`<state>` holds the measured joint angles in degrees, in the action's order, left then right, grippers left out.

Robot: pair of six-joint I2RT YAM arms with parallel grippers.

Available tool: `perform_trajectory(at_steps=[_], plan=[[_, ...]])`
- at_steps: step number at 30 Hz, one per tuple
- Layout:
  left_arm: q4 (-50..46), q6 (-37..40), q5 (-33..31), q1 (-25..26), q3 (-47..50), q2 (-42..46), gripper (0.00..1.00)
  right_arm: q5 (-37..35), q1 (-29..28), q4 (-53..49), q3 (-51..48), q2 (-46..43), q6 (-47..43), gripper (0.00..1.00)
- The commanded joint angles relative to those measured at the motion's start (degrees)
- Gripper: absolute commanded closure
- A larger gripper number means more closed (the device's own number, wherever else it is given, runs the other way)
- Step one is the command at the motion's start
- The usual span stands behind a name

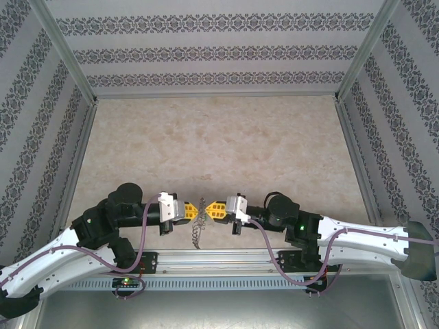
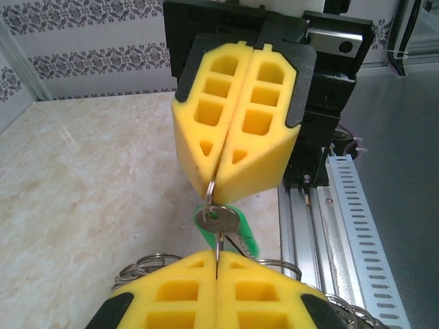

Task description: Put the keys on the keyring

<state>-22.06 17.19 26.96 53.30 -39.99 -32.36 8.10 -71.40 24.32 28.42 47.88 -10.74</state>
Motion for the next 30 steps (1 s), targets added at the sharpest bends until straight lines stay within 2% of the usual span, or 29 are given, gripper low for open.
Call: perform_trajectory(at_steps=[1, 14, 30], plan=[[0.19, 1.34, 0.55, 0.67, -0.35, 0.63, 1.0, -1.21, -0.08, 2.96, -0.33, -0.55, -0.57, 1.0], [0.11, 1.44, -0.33, 0.67, -0.44, 0.72, 1.0, 3.38, -0.12, 1.96, 1.04, 0.29, 0.33, 1.0], [0.09, 1.39, -0.34, 0.67, -0.46, 0.79, 1.0, 2.52, -0.1, 2.58, 1.3, 1.28, -0.11, 1.0]])
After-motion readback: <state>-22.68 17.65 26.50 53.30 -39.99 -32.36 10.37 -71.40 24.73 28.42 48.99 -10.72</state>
